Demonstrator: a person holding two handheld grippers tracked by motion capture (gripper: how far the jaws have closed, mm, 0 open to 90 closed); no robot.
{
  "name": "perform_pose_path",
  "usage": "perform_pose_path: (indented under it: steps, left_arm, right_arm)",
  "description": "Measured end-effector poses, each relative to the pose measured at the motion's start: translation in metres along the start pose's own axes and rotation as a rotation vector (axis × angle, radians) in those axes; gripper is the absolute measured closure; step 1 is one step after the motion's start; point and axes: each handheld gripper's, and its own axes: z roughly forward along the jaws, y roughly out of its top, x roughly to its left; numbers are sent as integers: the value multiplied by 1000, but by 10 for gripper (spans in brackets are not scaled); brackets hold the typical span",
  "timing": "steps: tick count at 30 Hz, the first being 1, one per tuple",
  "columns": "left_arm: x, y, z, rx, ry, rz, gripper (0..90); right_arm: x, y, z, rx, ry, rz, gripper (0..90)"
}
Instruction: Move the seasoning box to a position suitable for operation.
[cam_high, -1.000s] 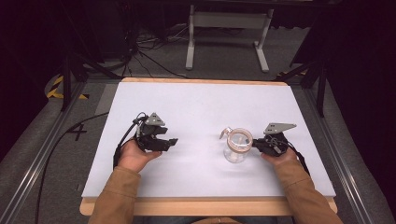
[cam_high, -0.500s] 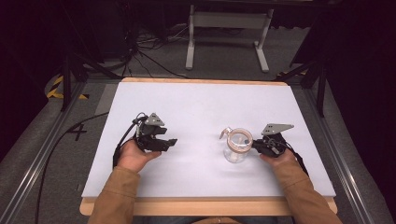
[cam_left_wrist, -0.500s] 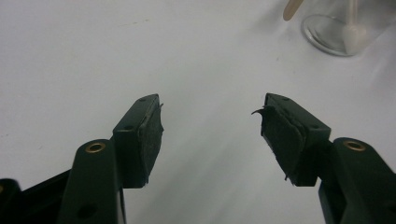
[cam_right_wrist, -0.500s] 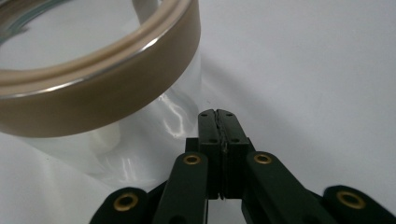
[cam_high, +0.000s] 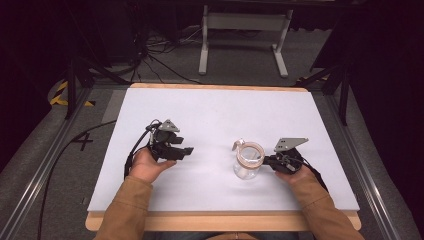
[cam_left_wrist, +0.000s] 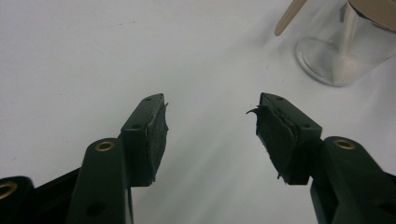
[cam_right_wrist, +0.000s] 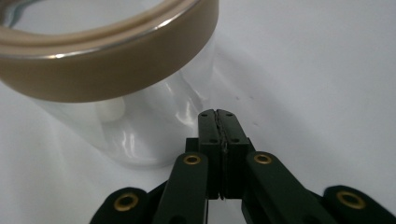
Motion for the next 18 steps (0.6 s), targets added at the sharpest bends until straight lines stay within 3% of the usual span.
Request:
perform_pose_path:
  steps: [8,11,14,16,18]
  left_arm:
    - [0,6,3,21,-86,16,479]
    - [1,6,3,36,-98,29,501]
    - [1,6,4,35,-94,16,506]
    - [3,6,4,9,-113,-27,526]
    - [5,6,4,6,-127,-44,532]
  right_arm:
    - [18,3,2,21,27,-55,895]
    - [22,3,3,22,37,-64,894]
    - [25,5,5,21,48,-76,895]
    - [29,6,7,22,60,-86,895]
    - [32,7,8,23,70,-93,895]
